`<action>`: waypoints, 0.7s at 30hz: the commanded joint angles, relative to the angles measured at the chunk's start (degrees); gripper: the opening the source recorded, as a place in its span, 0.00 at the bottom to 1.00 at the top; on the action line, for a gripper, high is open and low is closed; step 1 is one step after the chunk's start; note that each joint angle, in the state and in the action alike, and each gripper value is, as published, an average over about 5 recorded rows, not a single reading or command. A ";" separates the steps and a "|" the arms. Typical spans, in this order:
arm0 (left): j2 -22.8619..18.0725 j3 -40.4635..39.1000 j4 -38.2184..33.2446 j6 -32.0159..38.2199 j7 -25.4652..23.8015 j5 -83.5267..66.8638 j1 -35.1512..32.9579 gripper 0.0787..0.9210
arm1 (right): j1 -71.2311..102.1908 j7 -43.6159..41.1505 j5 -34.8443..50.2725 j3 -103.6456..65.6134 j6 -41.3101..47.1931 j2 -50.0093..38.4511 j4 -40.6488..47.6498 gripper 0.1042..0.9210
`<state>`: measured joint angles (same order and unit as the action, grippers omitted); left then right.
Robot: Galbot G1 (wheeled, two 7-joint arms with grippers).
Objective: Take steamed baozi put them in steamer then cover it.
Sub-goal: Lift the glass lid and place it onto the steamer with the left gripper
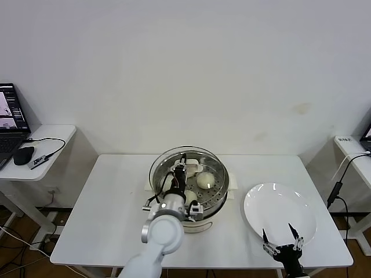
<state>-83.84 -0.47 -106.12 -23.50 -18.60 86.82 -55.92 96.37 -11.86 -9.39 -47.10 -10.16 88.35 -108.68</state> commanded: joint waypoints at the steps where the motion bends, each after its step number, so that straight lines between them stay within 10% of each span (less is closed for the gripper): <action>1: -3.13 -0.80 3.97 -0.09 0.53 2.79 0.45 0.08 | -0.02 -0.04 0.11 0.19 -0.09 -0.14 0.50 0.88; 21: -4.03 0.10 5.34 0.87 1.59 3.40 -0.76 0.08 | -0.13 -0.13 0.03 0.60 -0.24 -0.52 1.07 0.88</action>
<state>-87.43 -0.35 -101.62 -22.71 -17.15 89.88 -56.77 96.24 -11.97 -9.38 -46.56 -10.37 87.89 -107.61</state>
